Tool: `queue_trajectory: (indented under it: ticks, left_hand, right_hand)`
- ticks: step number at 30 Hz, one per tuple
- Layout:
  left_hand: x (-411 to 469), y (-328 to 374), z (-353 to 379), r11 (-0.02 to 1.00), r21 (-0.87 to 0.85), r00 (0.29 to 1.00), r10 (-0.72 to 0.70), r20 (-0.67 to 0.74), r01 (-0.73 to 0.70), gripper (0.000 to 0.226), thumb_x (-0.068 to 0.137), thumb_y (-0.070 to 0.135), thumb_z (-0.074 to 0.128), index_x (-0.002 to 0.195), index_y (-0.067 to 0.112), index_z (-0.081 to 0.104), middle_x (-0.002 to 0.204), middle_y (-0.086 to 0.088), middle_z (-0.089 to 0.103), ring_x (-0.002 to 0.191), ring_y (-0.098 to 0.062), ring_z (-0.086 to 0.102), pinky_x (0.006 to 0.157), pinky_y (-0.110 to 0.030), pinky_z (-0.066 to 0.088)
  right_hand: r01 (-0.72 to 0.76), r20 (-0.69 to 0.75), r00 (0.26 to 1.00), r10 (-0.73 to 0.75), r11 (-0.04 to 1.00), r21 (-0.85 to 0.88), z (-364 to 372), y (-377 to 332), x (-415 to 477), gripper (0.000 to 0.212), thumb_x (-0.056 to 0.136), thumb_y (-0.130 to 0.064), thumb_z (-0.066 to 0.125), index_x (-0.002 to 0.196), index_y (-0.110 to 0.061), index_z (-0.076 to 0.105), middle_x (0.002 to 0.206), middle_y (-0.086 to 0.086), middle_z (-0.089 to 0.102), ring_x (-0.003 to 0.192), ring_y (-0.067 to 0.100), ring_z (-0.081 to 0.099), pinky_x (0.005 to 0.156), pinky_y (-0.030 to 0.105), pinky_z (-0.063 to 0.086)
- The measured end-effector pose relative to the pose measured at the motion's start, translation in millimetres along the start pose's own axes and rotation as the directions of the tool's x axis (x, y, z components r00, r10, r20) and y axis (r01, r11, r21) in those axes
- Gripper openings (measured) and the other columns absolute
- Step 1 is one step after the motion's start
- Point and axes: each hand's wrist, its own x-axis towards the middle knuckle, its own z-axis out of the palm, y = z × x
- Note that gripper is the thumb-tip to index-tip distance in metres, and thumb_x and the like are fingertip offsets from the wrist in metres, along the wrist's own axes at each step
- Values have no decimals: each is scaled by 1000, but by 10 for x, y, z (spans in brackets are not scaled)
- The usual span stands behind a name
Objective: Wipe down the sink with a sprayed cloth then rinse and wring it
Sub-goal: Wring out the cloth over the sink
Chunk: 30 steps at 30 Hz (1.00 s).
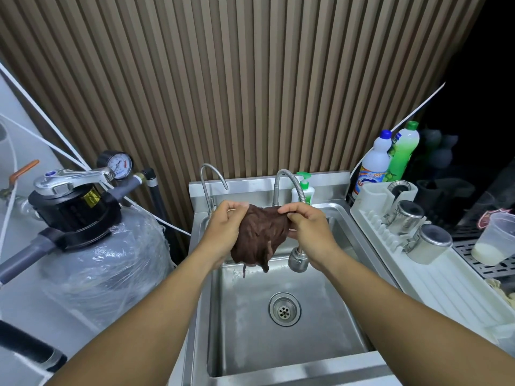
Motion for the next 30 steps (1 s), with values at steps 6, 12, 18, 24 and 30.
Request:
queue_trajectory:
  ticks: [6,12,18,24,30]
  left_hand:
    - [-14,-11,-45,1000,7,997,-8,78,7,14,87,7,75,101,4,72,100,-16,76,96,-30,71,86,-42,60]
    - [5,-48,-165,977,199,996,65,58,-75,14,86,35,75,94,24,70,97,-6,75,96,-26,72,82,-44,60]
    - [-20,-40,-220,999,-27,995,-31,98,33,16,85,7,77,100,3,72,103,-18,74,105,-35,70,84,-44,60]
    - [-24,35,-184,992,117,997,36,63,-43,36,75,34,85,89,7,66,94,-20,71,95,-35,71,85,-53,58]
    - [-31,140,-152,986,-144,959,-44,281,88,32,84,-9,70,115,-6,65,112,-23,70,107,-34,67,94,-42,57]
  right_hand:
    - [33,98,995,-16,984,-177,-17,-9,-2,28,78,3,77,98,-15,69,97,5,70,82,15,67,69,28,58]
    - [-55,141,988,64,996,-71,-104,-45,22,44,88,18,56,107,-22,55,91,17,74,67,22,69,57,31,55]
    - [-25,85,996,36,992,-122,-170,17,36,44,91,17,42,77,-18,67,82,9,69,67,19,61,57,27,51]
    - [-38,52,998,43,994,-105,-149,-45,36,22,84,5,68,81,-16,74,90,9,71,79,19,66,65,26,54]
    - [48,17,999,-46,994,-102,-217,-82,82,29,86,11,64,86,-18,69,82,1,72,76,14,63,65,22,51]
